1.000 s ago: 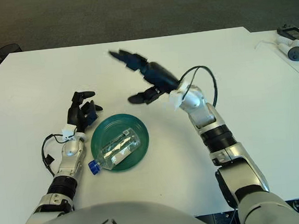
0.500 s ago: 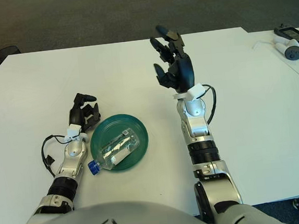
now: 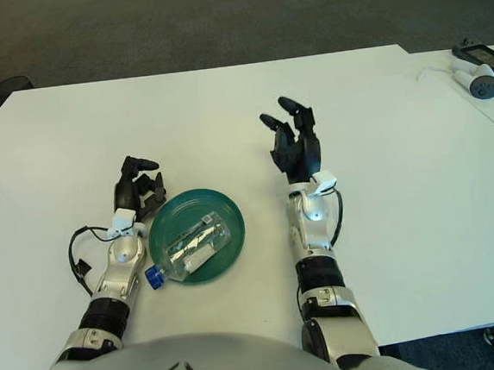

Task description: Put the bottle into the plate.

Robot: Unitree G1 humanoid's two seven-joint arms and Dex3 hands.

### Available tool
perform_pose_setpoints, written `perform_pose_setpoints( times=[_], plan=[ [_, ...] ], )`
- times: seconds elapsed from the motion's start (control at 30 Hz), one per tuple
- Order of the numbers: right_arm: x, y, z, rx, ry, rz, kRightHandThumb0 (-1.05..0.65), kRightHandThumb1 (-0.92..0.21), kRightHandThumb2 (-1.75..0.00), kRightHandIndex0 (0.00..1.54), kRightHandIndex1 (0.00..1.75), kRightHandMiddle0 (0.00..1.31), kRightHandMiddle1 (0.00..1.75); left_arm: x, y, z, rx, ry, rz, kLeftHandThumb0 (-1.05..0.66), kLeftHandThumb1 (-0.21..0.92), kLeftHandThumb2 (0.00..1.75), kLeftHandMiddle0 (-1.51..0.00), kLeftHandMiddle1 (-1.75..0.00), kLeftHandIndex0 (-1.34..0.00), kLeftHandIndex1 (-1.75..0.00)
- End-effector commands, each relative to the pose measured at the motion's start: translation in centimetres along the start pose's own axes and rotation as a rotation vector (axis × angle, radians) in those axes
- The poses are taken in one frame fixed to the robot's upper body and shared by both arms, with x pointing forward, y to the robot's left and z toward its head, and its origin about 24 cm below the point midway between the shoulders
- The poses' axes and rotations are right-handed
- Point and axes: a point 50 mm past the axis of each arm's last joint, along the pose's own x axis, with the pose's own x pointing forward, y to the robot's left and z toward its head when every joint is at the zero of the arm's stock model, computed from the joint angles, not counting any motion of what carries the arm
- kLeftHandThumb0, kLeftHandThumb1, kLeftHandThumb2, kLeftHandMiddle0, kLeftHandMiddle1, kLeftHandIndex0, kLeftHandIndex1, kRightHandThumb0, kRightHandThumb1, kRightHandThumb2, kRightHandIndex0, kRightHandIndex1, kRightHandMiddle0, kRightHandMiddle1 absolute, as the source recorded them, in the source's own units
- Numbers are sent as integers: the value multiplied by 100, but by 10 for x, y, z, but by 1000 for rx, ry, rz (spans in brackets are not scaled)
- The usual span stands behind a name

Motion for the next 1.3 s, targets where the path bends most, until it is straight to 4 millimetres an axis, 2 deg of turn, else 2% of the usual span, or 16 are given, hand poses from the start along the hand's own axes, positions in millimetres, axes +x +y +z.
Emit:
perform_pose_setpoints(
  times=[0.0,0.17,0.63,0.67,0.7,0.77,0.87,1.0,1.07,1.13,1.27],
  plan=[
    [-5,10,-9,23,22,-1,-60,-92,-69,46,80,10,109,-34,9,-41,50,203,-17,-40,61,93,-96,-175,-39,-175],
    [-25,18,-30,17,125,7,-59,-92,-68,45,81,12,113,-33,8,-40,50,200,-17,-40,62,93,-96,-175,-39,-175],
    [-53,17,-49,-67,275,78,-47,-90,-60,44,89,14,124,-33,7,-39,78,197,-14,-40,62,92,-95,-175,-38,-175],
    [-54,18,-50,-77,293,84,-46,-87,-63,43,92,14,126,-32,6,-39,80,198,-16,-40,62,92,-95,-175,-38,-175],
    [-54,18,-51,-83,306,88,-42,-89,-58,42,97,16,143,-32,6,-39,81,198,-18,-40,63,92,-95,-175,-38,-175],
    [-56,19,-54,-102,332,102,-38,-91,-55,41,103,18,158,-32,6,-39,83,199,-23,-40,63,92,-94,-175,-38,-175],
    [-59,21,-56,-128,350,114,-36,-92,-52,40,108,20,168,-31,5,-39,83,198,-21,-39,63,92,-94,-175,-38,-175],
    [-62,22,-59,-189,363,138,-35,-92,-49,40,117,22,170,-31,5,-38,81,191,-17,-39,63,91,-94,-175,-38,-175],
    [-62,22,-59,-204,367,144,-18,-92,-45,41,130,18,169,-31,4,-38,79,191,-20,-39,63,91,-94,-175,-38,-175],
    [-63,21,-60,-222,371,148,-9,-92,-43,41,137,17,168,-31,4,-38,78,190,-20,-39,63,91,-94,-175,-38,-175],
    [-64,18,-61,-269,381,157,-2,-92,-41,41,144,15,166,-30,4,-37,76,182,-16,-39,63,91,-94,-175,-38,-175]
  ],
)
